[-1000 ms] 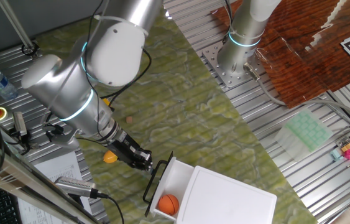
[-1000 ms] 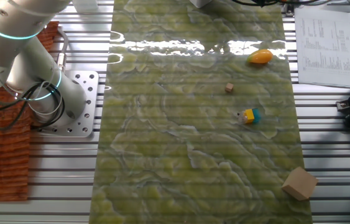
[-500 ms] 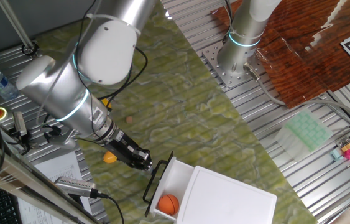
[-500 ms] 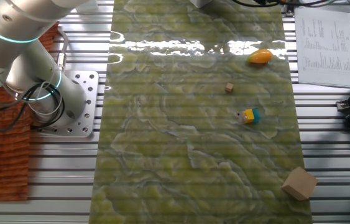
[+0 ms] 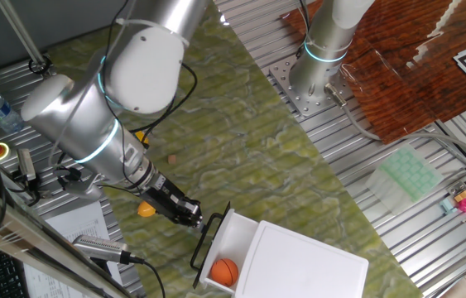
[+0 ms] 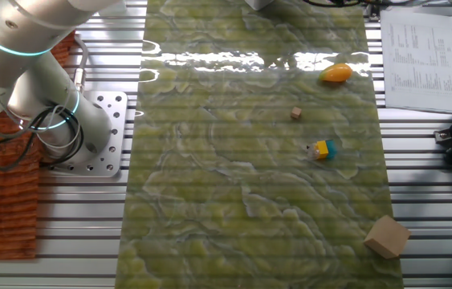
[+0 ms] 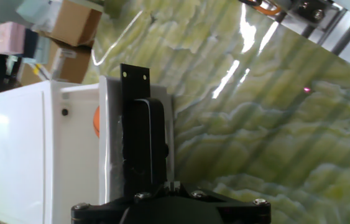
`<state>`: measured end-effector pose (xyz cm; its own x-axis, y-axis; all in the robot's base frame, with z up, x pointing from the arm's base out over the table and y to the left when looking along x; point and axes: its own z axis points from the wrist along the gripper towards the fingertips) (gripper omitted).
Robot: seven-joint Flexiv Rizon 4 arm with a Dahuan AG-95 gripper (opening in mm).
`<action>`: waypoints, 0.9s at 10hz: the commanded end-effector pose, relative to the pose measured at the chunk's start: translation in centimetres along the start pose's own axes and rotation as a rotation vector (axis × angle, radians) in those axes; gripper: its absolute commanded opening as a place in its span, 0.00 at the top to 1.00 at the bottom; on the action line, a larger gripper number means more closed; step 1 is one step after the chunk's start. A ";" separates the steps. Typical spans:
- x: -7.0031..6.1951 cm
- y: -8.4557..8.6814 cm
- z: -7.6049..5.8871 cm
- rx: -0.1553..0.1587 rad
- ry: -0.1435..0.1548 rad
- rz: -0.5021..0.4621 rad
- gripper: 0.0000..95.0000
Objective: Put things in the drawer
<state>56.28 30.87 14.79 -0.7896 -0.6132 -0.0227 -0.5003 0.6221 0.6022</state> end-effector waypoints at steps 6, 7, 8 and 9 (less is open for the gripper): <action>0.0 -0.1 0.0 0.018 -0.007 -0.056 1.00; 0.0 -0.3 0.1 0.019 -0.006 -0.058 1.00; 0.0 -0.4 0.3 0.018 -0.005 -0.064 1.00; -0.1 -0.3 0.6 0.017 -0.006 -0.062 1.00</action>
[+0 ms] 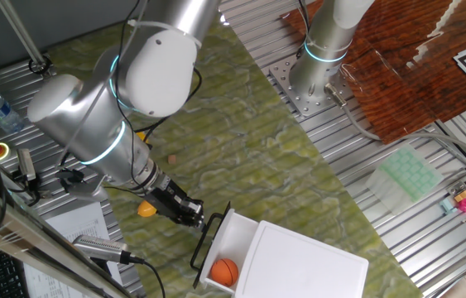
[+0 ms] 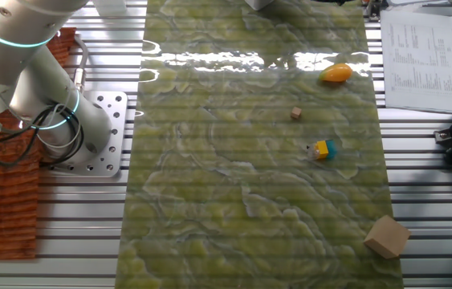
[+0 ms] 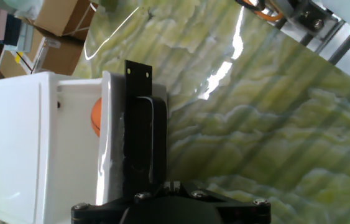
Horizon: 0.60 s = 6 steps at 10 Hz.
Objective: Put things in the drawer
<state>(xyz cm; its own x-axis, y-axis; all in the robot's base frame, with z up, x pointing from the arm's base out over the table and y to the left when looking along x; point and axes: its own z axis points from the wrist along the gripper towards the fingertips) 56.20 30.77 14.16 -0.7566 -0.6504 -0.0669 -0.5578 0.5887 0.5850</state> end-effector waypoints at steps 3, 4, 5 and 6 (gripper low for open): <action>-0.7 0.8 0.9 -0.005 -0.003 0.012 1.00; -0.8 1.0 0.9 -0.006 -0.005 0.012 1.00; -0.9 1.1 1.0 -0.008 -0.006 0.009 1.00; -1.0 1.4 1.2 -0.009 -0.006 0.009 1.00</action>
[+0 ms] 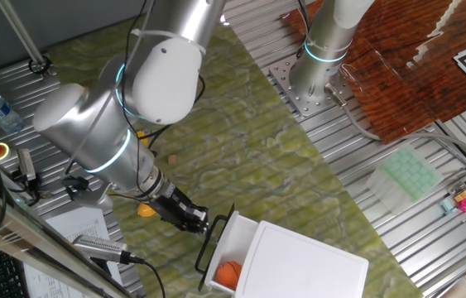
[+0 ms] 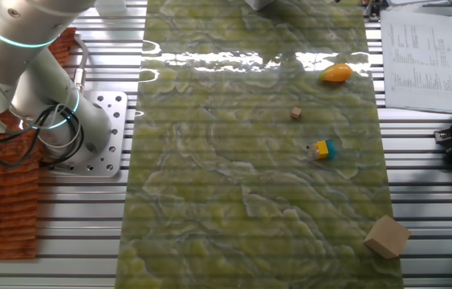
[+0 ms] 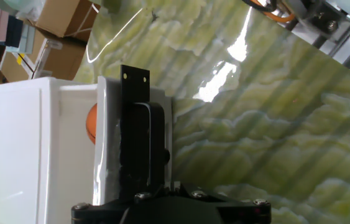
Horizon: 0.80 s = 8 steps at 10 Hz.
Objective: Put things in the drawer
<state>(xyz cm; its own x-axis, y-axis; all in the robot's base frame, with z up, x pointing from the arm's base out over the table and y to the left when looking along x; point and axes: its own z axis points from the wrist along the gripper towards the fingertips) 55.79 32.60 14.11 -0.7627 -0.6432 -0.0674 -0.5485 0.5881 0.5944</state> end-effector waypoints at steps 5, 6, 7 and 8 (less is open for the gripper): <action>-1.1 2.7 1.1 0.003 0.001 0.026 1.00; -1.2 3.0 1.4 0.003 0.001 0.028 1.00; -1.3 3.5 1.8 0.003 0.002 0.034 1.00; -1.4 3.7 2.0 0.004 0.002 0.039 1.00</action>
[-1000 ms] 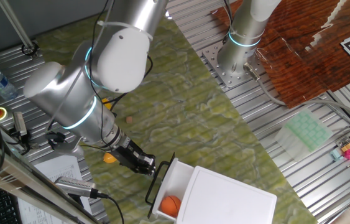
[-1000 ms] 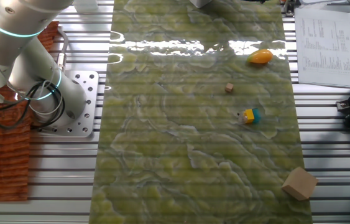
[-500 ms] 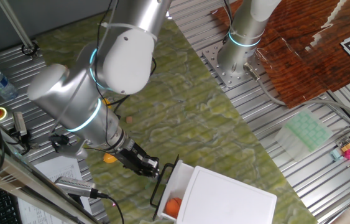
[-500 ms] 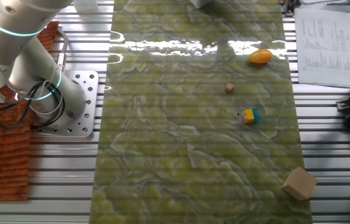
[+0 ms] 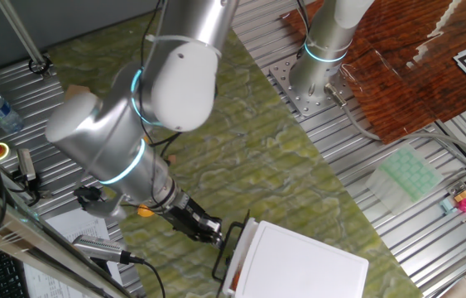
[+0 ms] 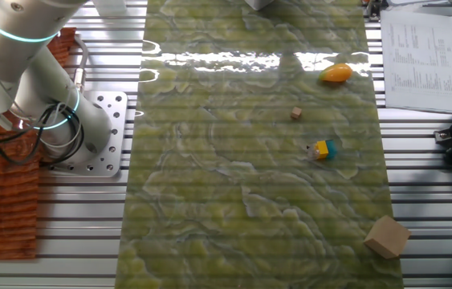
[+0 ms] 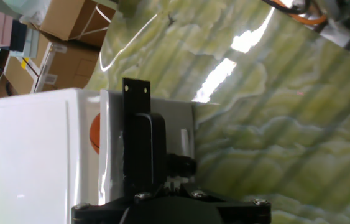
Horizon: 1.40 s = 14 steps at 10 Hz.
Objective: Put things in the drawer
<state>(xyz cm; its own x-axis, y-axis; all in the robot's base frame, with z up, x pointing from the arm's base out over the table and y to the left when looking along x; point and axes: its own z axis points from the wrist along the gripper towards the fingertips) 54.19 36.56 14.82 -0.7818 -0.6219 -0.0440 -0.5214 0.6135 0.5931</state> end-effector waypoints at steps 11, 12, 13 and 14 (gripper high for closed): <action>-0.2 1.2 0.7 0.002 -0.002 0.031 1.00; -0.2 1.2 0.7 0.008 -0.004 0.033 1.00; -0.1 0.9 0.3 0.025 -0.007 0.036 1.00; 0.0 0.5 -0.2 0.036 -0.001 0.029 1.00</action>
<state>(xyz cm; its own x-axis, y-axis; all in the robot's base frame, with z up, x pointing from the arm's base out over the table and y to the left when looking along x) 53.96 36.69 15.26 -0.7984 -0.6014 -0.0301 -0.5109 0.6501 0.5625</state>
